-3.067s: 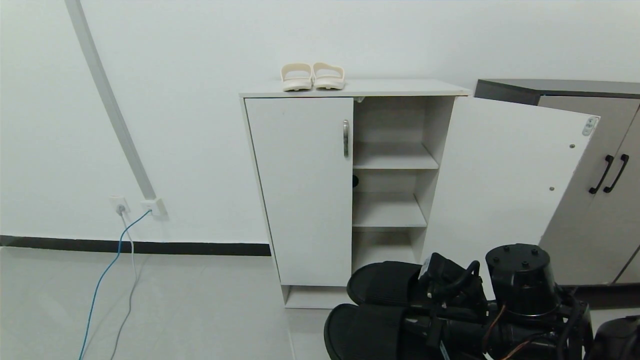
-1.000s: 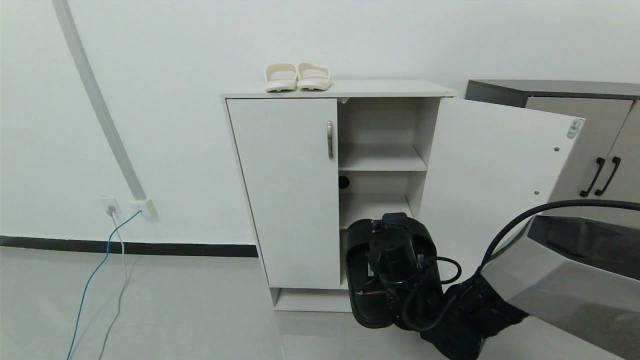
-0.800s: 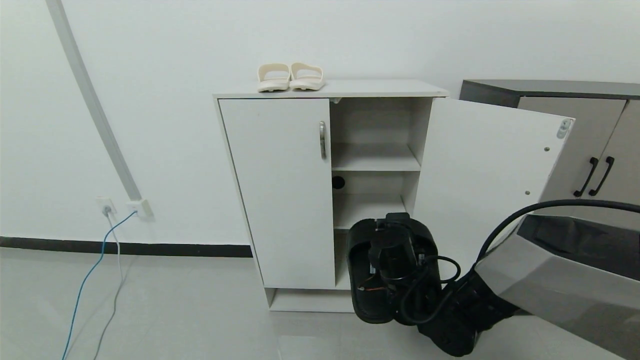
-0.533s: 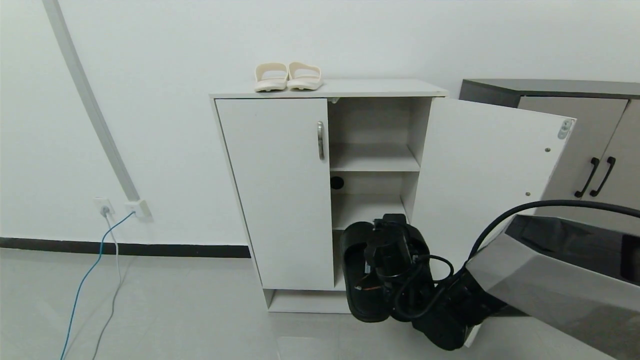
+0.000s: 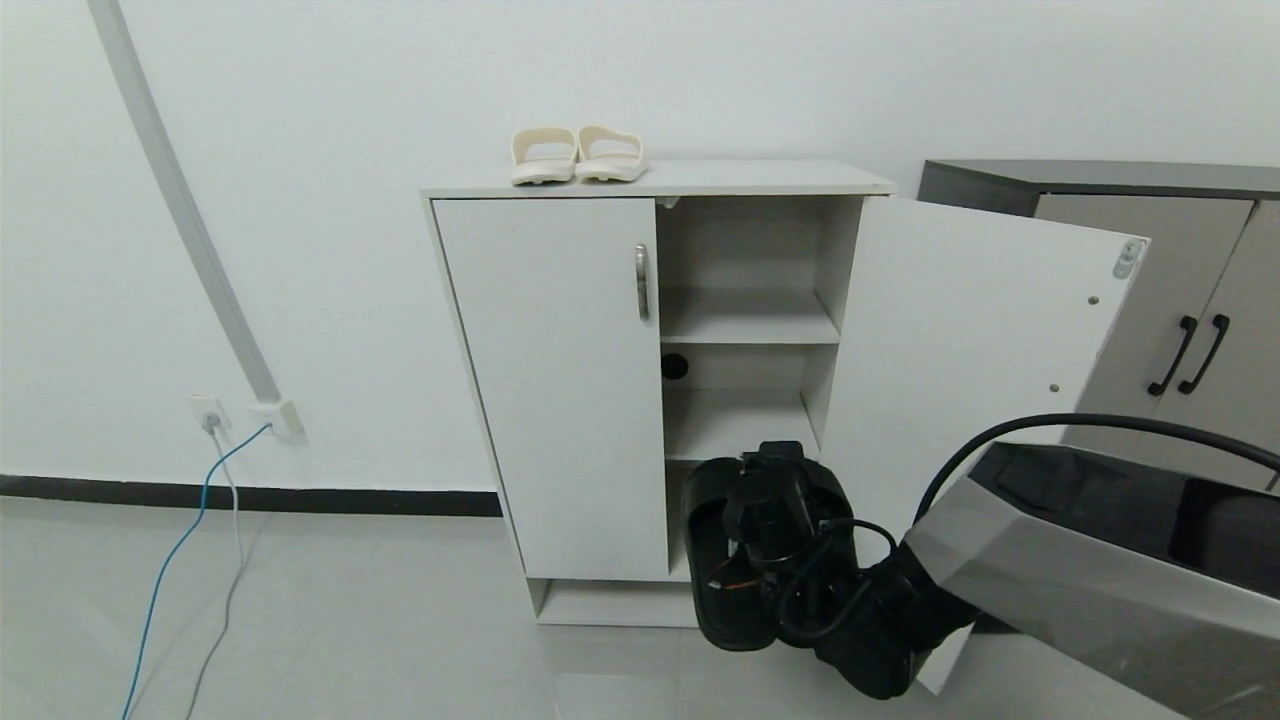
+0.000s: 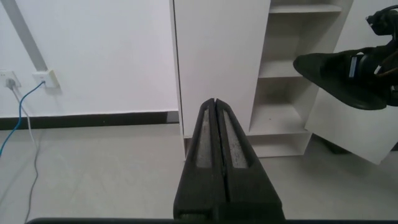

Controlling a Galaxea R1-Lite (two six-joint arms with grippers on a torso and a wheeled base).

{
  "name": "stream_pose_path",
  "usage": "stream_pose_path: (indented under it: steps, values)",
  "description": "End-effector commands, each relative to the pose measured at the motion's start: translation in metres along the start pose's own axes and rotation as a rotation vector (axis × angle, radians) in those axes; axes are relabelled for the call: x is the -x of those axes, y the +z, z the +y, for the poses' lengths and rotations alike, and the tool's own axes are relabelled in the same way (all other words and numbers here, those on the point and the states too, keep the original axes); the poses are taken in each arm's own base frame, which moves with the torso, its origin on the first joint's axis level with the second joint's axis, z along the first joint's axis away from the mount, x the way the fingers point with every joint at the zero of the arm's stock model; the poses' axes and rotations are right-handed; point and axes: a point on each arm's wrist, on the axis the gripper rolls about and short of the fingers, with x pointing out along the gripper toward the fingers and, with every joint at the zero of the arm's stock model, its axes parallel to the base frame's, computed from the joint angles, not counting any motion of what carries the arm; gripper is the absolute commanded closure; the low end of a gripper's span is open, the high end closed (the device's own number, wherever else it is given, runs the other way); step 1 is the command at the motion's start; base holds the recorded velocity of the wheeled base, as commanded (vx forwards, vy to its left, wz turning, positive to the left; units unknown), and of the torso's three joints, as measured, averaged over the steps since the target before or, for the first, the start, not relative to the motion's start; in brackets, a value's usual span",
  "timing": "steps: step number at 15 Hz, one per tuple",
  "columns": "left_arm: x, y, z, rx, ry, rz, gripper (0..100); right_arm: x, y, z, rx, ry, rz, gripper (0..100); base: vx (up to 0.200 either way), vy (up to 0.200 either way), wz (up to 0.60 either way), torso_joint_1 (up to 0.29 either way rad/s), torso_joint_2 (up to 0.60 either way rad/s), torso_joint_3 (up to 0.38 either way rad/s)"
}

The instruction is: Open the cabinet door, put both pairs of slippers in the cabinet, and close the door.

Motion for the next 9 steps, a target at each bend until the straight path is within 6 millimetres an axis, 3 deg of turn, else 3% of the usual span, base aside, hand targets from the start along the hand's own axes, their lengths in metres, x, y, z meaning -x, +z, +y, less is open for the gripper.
stream_pose_path:
  steps: [1, 9]
  values:
    - [-0.0001, 0.0, 0.0, 0.0, -0.001, 0.002, 100, -0.0041, -0.0023, -0.0002, 0.001, -0.006, 0.002, 100, 0.0, 0.0, 0.0, 0.0, 0.0, 0.0]
    - [-0.0001, 0.0, 0.0, 0.0, -0.003, 0.002, 100, -0.0105, -0.0059, -0.0022, 0.002, -0.02, 0.005, 100, 0.0, 0.0, 0.0, 0.001, 0.0, -0.011]
